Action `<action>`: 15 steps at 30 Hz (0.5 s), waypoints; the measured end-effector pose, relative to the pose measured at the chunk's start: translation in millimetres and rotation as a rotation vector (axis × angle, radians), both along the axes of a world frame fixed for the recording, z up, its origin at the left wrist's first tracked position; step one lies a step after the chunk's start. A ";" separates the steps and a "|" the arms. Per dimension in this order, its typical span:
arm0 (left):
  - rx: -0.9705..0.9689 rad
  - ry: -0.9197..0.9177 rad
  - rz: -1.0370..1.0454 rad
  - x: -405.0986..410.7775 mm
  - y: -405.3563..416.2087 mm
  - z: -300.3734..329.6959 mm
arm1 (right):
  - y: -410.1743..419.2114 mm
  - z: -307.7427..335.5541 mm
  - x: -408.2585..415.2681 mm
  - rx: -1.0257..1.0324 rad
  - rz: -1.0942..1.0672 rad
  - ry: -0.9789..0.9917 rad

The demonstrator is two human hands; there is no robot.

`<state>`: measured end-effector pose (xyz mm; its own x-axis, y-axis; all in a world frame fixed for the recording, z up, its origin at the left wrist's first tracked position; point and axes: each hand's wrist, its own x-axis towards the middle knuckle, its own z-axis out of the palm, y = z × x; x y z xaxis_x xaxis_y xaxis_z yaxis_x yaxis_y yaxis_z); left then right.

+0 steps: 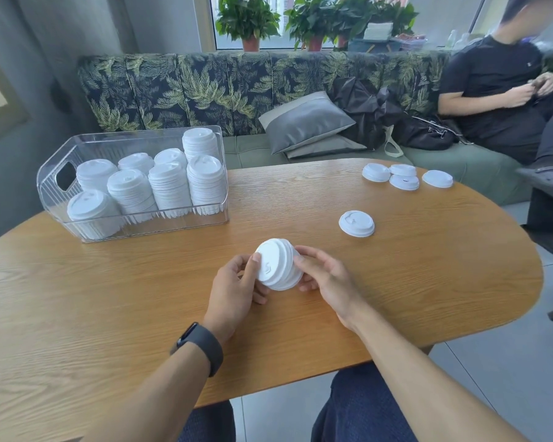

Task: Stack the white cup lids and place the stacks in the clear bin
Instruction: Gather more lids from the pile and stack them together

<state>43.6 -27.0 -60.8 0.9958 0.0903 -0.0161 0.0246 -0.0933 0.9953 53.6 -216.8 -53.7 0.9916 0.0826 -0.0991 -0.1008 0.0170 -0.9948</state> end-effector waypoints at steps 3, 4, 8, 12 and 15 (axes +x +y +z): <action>-0.015 -0.009 0.021 -0.1 0.7 -0.5 | 0.8 0.4 -1.2 -0.010 -0.009 -0.008; -0.017 -0.010 0.030 -0.1 0.5 -0.2 | 1.1 1.4 -1.6 0.009 -0.008 -0.005; -0.020 -0.016 0.056 -2.1 -1.1 2.1 | 4.0 6.3 -4.0 0.014 -0.004 -0.006; -0.002 -0.035 0.046 -5.4 -3.1 4.4 | 6.1 4.8 -4.7 -0.040 0.021 -0.025; 0.009 -0.033 0.047 -6.1 -2.4 5.0 | 7.6 3.2 -3.8 -0.019 -0.027 -0.026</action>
<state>37.6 -29.4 -55.8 0.9905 0.1365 0.0179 -0.0039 -0.1019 0.9948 49.7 -209.3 -50.5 0.9958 0.0537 -0.0747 -0.0748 0.0004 -0.9972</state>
